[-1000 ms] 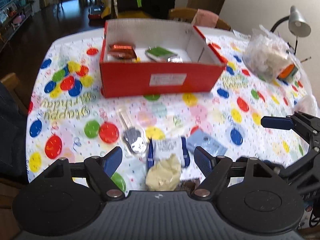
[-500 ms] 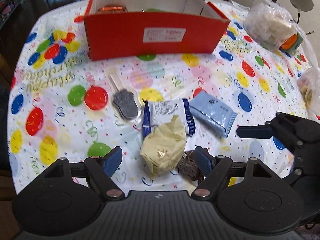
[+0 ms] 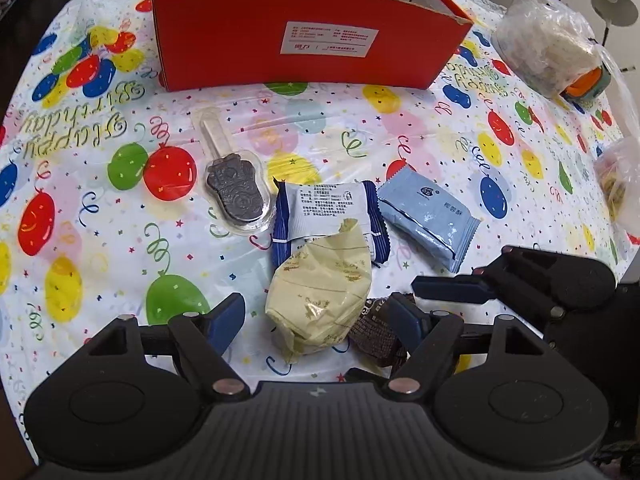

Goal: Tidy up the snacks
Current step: 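Grasp the white-wrapped cake with the left tool while the right tool grasps the brown chocolate packet, then carry the cake and chocolate packet over the red box and lower them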

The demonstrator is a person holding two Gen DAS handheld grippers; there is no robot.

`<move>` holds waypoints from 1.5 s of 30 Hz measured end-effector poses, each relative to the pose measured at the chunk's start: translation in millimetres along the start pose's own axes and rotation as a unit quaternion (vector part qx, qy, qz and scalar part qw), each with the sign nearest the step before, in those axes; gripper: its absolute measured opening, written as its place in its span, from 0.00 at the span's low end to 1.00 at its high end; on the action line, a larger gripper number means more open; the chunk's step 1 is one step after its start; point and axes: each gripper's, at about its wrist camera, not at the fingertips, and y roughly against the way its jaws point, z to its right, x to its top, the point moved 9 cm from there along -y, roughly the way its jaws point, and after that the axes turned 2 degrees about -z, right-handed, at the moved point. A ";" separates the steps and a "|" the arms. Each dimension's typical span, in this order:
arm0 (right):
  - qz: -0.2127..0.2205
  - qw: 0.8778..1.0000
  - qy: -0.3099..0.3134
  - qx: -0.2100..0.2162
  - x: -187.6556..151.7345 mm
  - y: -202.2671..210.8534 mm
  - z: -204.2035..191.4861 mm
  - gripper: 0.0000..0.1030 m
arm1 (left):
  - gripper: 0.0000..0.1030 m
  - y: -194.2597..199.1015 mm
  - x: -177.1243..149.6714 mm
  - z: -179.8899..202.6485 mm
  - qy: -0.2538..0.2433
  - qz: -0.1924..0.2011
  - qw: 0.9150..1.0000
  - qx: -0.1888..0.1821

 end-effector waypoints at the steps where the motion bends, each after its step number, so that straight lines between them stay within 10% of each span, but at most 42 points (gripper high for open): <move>1: -0.001 1.000 0.001 0.000 0.3 -1.7 -0.3 0.65 | 0.75 -0.9 0.4 -0.8 0.002 -0.001 1.000 -0.001; 20: 0.000 1.000 0.001 0.006 -2.1 0.0 2.0 0.38 | 0.45 -8.9 -2.7 -5.3 0.019 -0.030 0.999 -0.016; 45: 0.061 0.994 -0.082 0.021 14.8 47.3 24.0 0.28 | 0.42 44.3 -4.5 -36.5 0.082 0.031 0.996 0.005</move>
